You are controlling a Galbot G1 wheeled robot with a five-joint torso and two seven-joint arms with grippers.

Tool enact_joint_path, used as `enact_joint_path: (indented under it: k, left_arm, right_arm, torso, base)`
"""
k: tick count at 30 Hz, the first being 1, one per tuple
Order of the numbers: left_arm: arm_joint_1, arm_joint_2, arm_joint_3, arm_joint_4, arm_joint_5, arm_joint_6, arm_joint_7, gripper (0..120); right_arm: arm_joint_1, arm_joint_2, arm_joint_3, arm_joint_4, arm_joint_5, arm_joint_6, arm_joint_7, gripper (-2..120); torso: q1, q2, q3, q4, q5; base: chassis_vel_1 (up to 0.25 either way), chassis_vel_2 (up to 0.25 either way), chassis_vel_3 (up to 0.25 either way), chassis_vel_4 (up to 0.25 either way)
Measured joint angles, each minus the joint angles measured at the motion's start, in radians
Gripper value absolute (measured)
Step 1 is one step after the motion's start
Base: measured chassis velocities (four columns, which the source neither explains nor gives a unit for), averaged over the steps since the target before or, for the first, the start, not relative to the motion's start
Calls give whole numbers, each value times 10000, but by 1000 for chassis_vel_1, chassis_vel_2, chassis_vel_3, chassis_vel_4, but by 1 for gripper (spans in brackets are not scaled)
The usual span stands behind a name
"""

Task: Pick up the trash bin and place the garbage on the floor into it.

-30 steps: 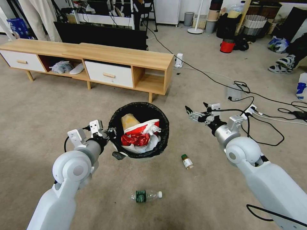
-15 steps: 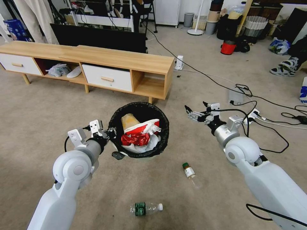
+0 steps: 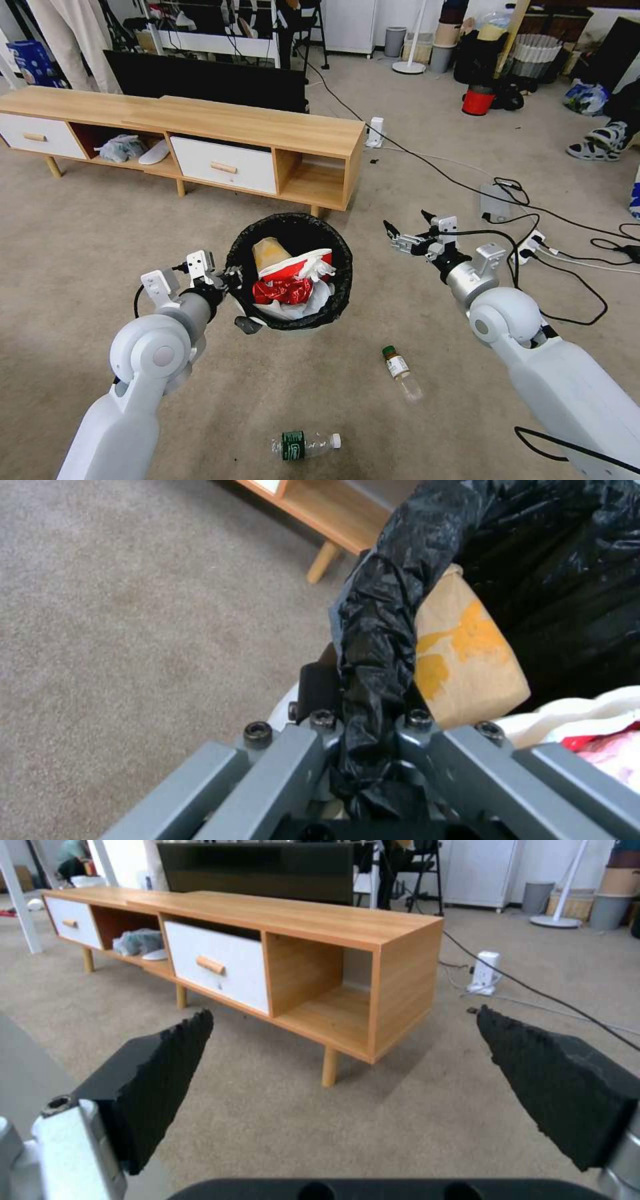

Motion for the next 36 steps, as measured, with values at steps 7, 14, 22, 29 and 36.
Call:
enact_joint_path:
  k: [7,14,22,29,36]
  left_arm:
    - [4,-8,19,-6,10,-1,0,3]
    - [1,17,2,-8,7,0,-1,3]
    - [-19,14,-17,-8,-9,0,-16,3]
    - [-40,6,-14,-7,-15,0,-19,3]
    - [-4,-45,-39,-22,11,-1,-19,3]
  right_arm:
    - [-28,-109,53,15,6,2,-159,100]
    - [-46,-462,37,15,19,-187,-1455,100]
    - [-513,-1161,235,-98,-870,-479,-5487,100]
    - [-560,-1234,325,-733,-1930,696,-9404,100]
    - [-621,-1126,-7,-1108,-2763,1461,-11493,100]
  torso:
    - [0,0,0,0,0]
    - [0,0,0,1,-1]
    - [0,0,0,-1,0]
    - [0,0,0,-1,0]
    - [0,0,0,-1,0]
  base:
    - [0,0,0,0]
    - [0,0,0,0]
    - [0,0,0,0]
    - [0,0,0,0]
    - [0,0,0,0]
